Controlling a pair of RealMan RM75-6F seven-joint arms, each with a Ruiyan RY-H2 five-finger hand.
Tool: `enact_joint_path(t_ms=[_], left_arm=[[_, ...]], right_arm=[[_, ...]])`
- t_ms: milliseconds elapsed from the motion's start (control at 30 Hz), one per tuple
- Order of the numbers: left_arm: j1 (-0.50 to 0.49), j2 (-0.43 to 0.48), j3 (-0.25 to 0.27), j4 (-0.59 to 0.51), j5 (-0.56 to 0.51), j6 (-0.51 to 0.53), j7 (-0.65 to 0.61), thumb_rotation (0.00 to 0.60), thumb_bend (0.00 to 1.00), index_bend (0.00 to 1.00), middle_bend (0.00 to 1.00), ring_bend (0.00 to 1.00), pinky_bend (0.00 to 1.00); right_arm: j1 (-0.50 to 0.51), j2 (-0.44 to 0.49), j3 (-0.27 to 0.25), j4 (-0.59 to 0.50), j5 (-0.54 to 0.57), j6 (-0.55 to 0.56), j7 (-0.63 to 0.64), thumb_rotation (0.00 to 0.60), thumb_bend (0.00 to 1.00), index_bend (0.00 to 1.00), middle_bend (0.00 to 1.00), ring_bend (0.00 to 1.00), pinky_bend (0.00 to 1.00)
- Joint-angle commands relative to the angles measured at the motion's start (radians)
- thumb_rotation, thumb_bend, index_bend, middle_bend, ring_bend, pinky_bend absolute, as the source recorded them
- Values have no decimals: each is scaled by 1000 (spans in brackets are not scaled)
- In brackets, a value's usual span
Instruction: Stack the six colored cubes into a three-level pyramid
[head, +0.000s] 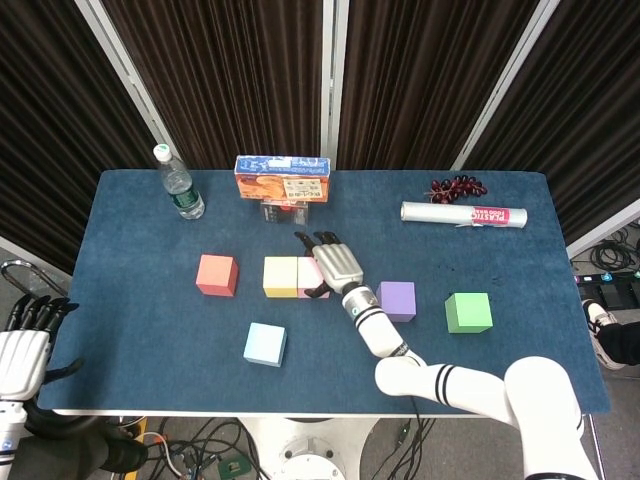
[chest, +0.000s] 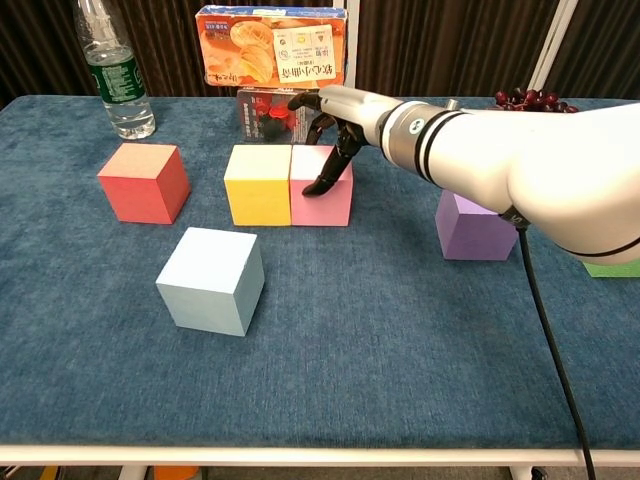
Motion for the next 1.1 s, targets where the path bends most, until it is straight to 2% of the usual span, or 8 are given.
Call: enact_joint_path(t_ms=[33, 267, 533, 800, 1100], left_arm=[[1, -1, 0, 2, -1, 1, -3, 600, 0, 230, 182, 123, 69], [3, -6, 1, 10, -3, -1, -10, 600, 0, 230, 182, 123, 69], [1, -5, 0, 13, -2, -1, -14, 600, 0, 230, 182, 123, 69], [0, -6, 1, 13, 1, -2, -11, 600, 0, 230, 182, 123, 69], [-25, 5, -6, 4, 17, -19, 7, 600, 0, 230, 182, 123, 69]], right_arm=[[2, -2, 0, 2, 5, 0, -4, 600, 118, 17, 420, 61, 0], [6, -11, 0, 4, 18, -2, -12, 600, 116, 17, 409, 53, 0], [8, -2, -4, -16, 38, -11, -25, 600, 103, 0, 277, 0, 0], [5, 15, -5, -34, 39, -9, -22, 600, 101, 0, 235, 0, 0], [-44, 89, -12, -138, -18, 34, 13, 600, 101, 0, 220, 0, 0]])
